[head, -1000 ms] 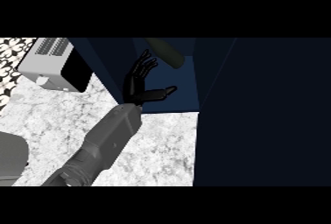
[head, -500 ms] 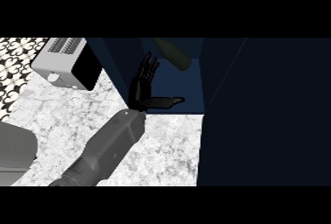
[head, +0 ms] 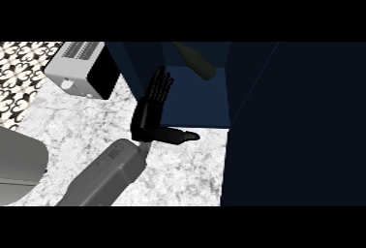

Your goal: Pick up the wine, place it into the cabinet and close the cabinet

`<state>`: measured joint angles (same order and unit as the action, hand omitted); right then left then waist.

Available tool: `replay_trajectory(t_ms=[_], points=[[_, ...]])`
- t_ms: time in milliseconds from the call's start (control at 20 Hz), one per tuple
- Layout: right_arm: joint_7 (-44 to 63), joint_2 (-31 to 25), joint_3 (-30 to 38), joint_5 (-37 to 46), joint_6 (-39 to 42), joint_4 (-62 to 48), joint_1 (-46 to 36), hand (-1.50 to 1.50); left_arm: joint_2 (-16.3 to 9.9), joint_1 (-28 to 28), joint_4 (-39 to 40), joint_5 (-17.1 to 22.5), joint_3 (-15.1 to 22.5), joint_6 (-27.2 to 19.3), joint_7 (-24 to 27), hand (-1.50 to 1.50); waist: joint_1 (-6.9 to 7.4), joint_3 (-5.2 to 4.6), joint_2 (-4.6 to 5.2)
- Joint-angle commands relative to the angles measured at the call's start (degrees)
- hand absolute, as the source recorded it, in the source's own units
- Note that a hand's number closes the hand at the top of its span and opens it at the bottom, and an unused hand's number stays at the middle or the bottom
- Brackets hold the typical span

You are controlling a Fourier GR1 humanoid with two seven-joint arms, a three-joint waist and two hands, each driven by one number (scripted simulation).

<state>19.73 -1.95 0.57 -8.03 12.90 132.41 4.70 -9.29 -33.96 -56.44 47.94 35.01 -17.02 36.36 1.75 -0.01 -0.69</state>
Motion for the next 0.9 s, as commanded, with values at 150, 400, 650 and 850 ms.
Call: replay_trajectory(t_ms=[150, 400, 650, 850], points=[[1.89, 1.85, -3.8, 3.21, -2.31, 0.6, -2.33, -1.5, -8.39, 11.1, -29.13, -3.17, 2.96, -9.74, -10.57, -1.5, -0.68, 0.04, 0.26], [-0.61, 0.49, -2.75, 2.13, 0.6, 0.99, 0.92, -1.5, -16.26, 23.79, -47.36, -6.1, 4.86, -12.63, -11.9, -1.5, -0.67, 0.06, 0.33], [-1.23, -5.35, -1.61, 1.56, 7.12, 0.75, 2.08, 1.5, -17.43, 28.61, -50.77, -9.2, 3.48, -12.92, -11.72, -1.5, -1.17, 0.05, 0.46], [3.28, -10.53, -5.77, -3.4, 14.55, 4.42, 4.32, 1.5, -20.16, 32.82, -52.1, -8.06, -0.62, -12.97, -9.98, -1.5, -1.04, 0.02, 0.41]])
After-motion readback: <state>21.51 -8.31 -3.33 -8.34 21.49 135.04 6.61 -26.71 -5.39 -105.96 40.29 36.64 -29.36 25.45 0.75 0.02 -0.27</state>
